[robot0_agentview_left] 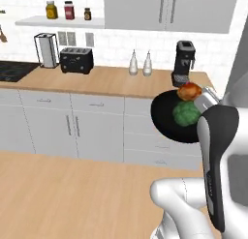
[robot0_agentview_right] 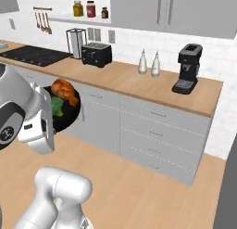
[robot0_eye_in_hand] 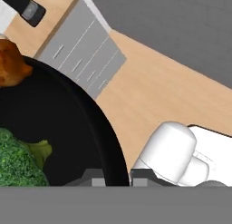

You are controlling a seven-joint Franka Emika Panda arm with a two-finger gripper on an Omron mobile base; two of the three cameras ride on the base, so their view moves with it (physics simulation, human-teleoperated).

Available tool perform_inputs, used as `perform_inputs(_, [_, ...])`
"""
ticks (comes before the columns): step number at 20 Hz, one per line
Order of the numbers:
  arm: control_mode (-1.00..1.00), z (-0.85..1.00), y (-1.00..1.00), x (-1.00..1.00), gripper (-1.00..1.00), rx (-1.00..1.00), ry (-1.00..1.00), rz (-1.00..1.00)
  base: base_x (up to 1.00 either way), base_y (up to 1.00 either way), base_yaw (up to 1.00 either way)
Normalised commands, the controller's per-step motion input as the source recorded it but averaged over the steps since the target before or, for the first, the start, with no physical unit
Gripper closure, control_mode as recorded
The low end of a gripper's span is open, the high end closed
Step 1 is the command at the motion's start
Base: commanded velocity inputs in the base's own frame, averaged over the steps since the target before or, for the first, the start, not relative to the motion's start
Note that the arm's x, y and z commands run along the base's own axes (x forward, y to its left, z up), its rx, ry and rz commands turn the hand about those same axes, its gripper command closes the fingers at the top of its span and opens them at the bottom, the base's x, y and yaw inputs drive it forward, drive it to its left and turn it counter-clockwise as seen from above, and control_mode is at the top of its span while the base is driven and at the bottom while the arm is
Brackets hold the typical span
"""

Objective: Pick the chicken drumstick and broccoli from their plates and place them in the bowl. Then put the bowl in the fridge.

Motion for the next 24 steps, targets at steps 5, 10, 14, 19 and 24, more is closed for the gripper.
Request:
perform_inputs(5, [1.00,0.00,0.00,0.00,1.00,0.00,0.00,0.00,0.99,-0.26,0.74])
perform_inputs(10, [1.00,0.00,0.00,0.00,1.00,0.00,0.00,0.00,0.78,-0.25,0.84])
perform_inputs(14, [1.00,0.00,0.00,0.00,1.00,0.00,0.00,0.00,0.75,-0.23,0.85])
perform_inputs(19, [1.00,0.00,0.00,0.00,1.00,0.00,0.00,0.00,0.88,-0.30,0.77])
perform_inputs(24, [1.00,0.00,0.00,0.00,1.00,0.00,0.00,0.00,1.00,-0.42,0.32])
